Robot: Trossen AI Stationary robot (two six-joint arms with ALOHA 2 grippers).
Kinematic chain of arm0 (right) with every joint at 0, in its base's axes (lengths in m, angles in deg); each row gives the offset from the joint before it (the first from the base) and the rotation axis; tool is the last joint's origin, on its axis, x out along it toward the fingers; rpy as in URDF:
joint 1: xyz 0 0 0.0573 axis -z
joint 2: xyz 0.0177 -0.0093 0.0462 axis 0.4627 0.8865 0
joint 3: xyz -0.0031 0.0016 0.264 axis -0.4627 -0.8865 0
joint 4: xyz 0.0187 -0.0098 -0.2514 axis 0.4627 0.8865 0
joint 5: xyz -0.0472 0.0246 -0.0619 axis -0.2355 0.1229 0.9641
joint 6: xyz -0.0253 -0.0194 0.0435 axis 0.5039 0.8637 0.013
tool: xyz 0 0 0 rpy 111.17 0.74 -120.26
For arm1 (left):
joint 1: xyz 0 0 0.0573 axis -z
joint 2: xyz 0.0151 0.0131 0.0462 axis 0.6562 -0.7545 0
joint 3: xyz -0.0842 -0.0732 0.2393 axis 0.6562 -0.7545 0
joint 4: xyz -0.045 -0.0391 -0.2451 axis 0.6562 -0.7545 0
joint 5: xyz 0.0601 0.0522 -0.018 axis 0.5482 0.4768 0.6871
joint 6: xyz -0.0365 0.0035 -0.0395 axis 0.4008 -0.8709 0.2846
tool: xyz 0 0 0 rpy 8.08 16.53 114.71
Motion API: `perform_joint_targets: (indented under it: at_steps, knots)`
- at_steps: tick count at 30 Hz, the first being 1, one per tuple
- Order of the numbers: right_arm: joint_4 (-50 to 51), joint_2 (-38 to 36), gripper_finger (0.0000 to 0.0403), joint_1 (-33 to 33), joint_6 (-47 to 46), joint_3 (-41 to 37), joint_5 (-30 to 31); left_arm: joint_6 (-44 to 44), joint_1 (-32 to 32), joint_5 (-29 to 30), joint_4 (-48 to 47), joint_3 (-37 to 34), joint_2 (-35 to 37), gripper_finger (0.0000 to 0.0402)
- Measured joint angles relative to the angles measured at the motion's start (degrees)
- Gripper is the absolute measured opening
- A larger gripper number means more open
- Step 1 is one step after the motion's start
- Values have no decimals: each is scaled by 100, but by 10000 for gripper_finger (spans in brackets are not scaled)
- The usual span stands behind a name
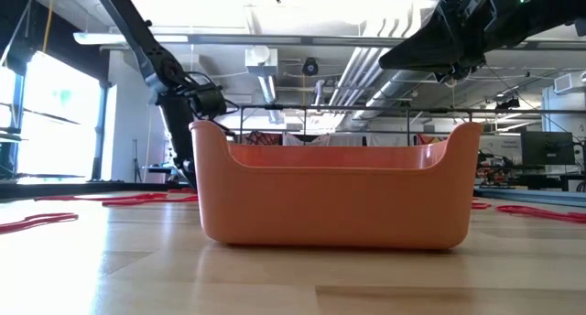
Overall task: Sort rubber bands into baskets
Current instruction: Put the red rubber band into the orange bin
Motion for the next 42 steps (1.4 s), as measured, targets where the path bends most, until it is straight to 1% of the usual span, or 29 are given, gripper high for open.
perform_joint_targets:
  at_steps: [2, 8, 12, 15, 19, 21, 26, 29, 32, 37, 40, 42]
  knots:
    - [0, 0, 0, 0, -2, 0, 0, 6, -23, 69, 2, -1, -4, 7]
    - [0, 0, 0, 0, 1, 0, 0, 82, 14, 312, -394, 148, 50, 1]
    - [29, 0, 0, 0, 1, 0, 0, 71, 155, 447, -560, 255, 372, 0]
    - [44, 0, 0, 0, 3, 0, 0, 73, 248, 433, -825, 251, 691, 0]
    - [47, 1, 0, 0, 108, 0, -1, 93, 307, 194, -901, 257, 988, 3]
    - [50, 1, 0, 0, 110, 0, -29, 174, 298, 159, -901, 257, 947, 13]
    - [93, 2, 0, 0, 110, 0, -81, 237, 106, -329, -804, 257, 550, 59]
    - [101, 2, 0, 0, 104, 0, -90, 73, 51, -118, -678, 253, 308, 85]
    - [133, 2, 0, 0, 101, 0, -92, 23, 4, 41, -564, 253, 181, 103]
    - [136, 2, 0, 0, 103, 0, -90, -326, -74, -43, -570, 255, 35, 106]
    - [147, 2, 0, 0, 84, 0, -91, -421, -131, 85, -479, 264, -43, 100]
    - [159, 2, 0, 0, 58, 0, -95, -422, -181, -18, -457, 266, -66, 92]
